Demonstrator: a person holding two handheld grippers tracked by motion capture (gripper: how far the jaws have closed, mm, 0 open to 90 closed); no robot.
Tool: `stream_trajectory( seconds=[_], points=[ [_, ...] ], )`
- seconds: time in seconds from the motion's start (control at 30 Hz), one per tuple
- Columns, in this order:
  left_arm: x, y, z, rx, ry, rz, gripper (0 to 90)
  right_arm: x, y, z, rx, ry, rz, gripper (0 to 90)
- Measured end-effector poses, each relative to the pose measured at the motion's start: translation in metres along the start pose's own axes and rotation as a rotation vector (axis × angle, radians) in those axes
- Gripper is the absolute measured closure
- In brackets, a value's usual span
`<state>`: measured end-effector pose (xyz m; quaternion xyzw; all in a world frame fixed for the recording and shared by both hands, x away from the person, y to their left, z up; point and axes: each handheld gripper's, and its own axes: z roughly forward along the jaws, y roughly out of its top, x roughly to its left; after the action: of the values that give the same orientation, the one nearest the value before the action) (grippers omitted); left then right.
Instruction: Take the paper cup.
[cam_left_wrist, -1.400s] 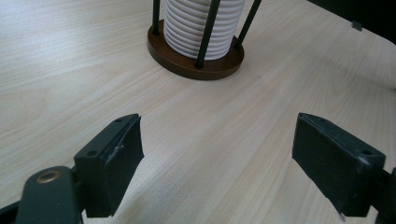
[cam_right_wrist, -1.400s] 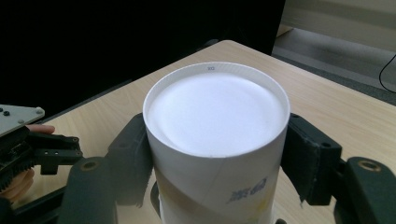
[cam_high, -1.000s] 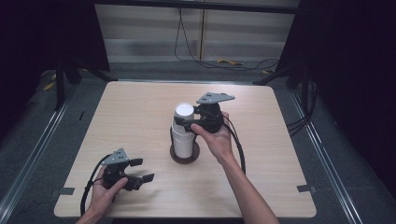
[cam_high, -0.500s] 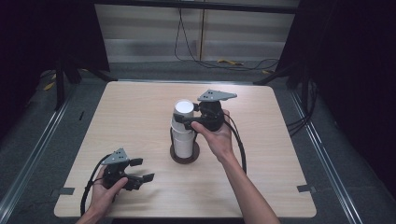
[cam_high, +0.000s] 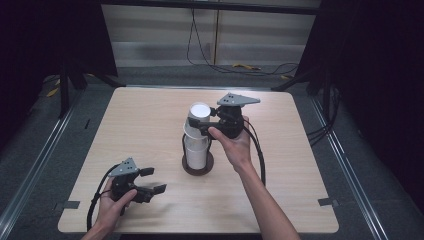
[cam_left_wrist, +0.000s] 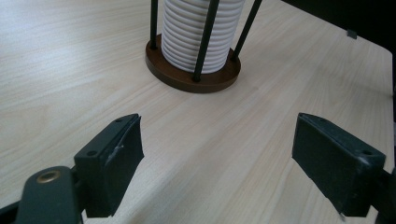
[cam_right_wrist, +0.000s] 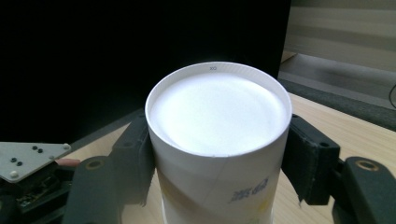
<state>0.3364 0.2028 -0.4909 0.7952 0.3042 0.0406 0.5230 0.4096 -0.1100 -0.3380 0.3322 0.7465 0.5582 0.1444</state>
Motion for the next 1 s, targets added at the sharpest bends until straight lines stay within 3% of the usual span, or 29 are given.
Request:
stream_trajectory(
  seconds=[0.37,0.5,0.6,1.0],
  points=[
    [-0.002,0.011,-0.001,-0.028,-0.007,0.002,16.3,0.002,0.008,-0.002,-0.012,0.008,0.01,34.1],
    [-0.011,0.027,0.001,-0.026,-0.018,0.048,16.2,0.005,0.015,-0.009,-0.042,0.002,0.005,34.1],
    [-0.012,0.033,0.002,-0.027,-0.027,0.048,16.2,0.004,0.018,-0.017,-0.069,0.003,0.018,34.2],
    [-0.017,0.056,0.011,-0.056,-0.057,0.089,16.4,0.003,0.022,-0.042,-0.045,0.003,0.015,34.4]
  ],
)
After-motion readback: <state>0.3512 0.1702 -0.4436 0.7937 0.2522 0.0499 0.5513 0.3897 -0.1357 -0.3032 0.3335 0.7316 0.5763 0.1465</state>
